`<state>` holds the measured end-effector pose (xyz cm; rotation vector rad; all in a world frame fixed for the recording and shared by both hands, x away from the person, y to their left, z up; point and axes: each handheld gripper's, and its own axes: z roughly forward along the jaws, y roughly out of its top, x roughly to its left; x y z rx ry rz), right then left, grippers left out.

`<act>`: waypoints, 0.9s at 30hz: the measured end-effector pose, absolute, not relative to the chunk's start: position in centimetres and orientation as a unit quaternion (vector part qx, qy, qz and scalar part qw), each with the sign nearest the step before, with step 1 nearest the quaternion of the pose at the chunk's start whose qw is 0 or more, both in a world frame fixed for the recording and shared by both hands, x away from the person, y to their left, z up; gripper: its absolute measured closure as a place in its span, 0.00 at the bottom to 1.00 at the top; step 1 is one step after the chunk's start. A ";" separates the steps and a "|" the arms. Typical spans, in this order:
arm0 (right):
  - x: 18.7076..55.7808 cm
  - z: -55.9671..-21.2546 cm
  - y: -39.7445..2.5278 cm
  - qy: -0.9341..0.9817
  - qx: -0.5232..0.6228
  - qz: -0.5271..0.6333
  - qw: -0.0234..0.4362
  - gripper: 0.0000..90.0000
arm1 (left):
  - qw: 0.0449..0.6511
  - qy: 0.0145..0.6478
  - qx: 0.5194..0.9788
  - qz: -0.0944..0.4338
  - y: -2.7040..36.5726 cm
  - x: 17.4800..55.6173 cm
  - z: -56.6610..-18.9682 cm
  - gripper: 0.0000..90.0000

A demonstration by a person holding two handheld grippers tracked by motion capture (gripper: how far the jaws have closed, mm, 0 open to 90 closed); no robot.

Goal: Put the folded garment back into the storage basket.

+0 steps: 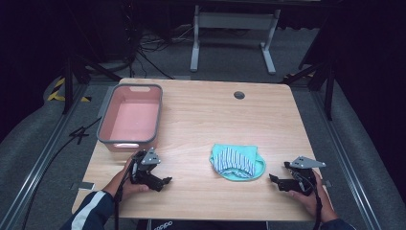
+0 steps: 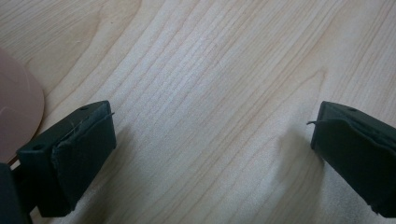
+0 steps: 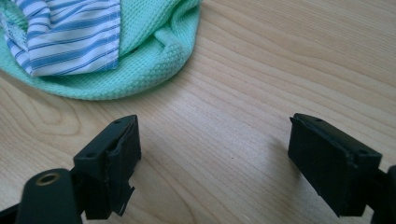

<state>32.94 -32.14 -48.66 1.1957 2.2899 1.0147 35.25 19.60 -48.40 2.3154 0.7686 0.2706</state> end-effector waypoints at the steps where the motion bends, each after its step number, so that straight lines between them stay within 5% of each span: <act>1: 33.0 -48.7 -32.1 0.812 0.422 0.360 0.182 0.19 | 0.337 0.295 0.888 0.104 19.6 35.2 -48.4 0.00; 15: 33.0 -48.7 -32.1 0.811 0.423 0.360 0.182 0.19 | 0.335 0.298 0.887 0.109 19.6 35.0 -48.3 0.02; 19: 33.0 -48.6 -32.1 0.811 0.429 0.351 0.186 0.17 | 0.329 0.311 0.885 0.106 19.2 34.9 -47.8 0.11; 21: 33.0 -48.5 -32.2 0.814 0.426 0.348 0.186 0.18 | 0.332 0.315 0.883 0.106 19.0 35.1 -47.5 0.24; 27: 33.0 -47.7 -32.1 0.817 0.415 0.359 0.179 0.30 | 0.367 0.301 0.876 0.089 17.5 35.7 -46.2 0.23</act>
